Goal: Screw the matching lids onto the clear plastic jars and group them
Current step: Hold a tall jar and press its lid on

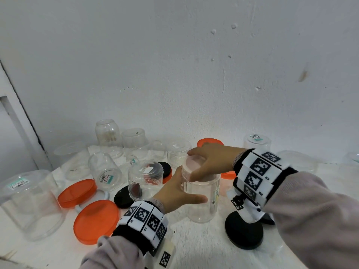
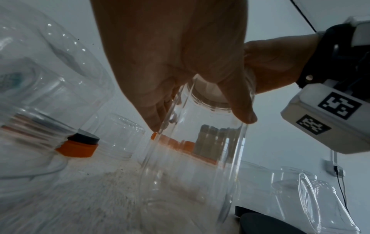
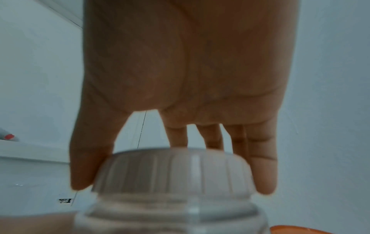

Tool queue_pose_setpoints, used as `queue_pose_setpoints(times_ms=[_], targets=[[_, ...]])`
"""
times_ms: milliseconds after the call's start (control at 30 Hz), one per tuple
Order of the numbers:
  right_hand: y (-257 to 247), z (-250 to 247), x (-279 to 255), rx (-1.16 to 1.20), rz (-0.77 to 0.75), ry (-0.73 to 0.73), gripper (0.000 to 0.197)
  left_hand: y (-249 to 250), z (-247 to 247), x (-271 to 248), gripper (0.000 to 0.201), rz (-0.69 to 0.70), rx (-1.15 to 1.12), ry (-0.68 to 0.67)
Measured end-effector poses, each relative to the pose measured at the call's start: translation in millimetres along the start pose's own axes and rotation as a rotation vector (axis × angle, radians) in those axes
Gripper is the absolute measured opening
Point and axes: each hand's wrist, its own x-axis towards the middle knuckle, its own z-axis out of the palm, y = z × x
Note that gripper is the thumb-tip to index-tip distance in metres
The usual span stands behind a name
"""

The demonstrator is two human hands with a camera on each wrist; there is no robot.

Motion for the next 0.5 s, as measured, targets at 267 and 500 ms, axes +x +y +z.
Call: queue_pose_setpoints(times_ms=[267, 500], targets=[[4, 25, -4, 0.048, -0.02, 0.156, 0.077, -2, 1, -1, 0.091, 0.016, 0.002, 0.018], [5, 42, -4, 0.025, -0.014, 0.296, 0.079, -5, -1, 2, 0.106, 0.008, -0.007, 0.001]])
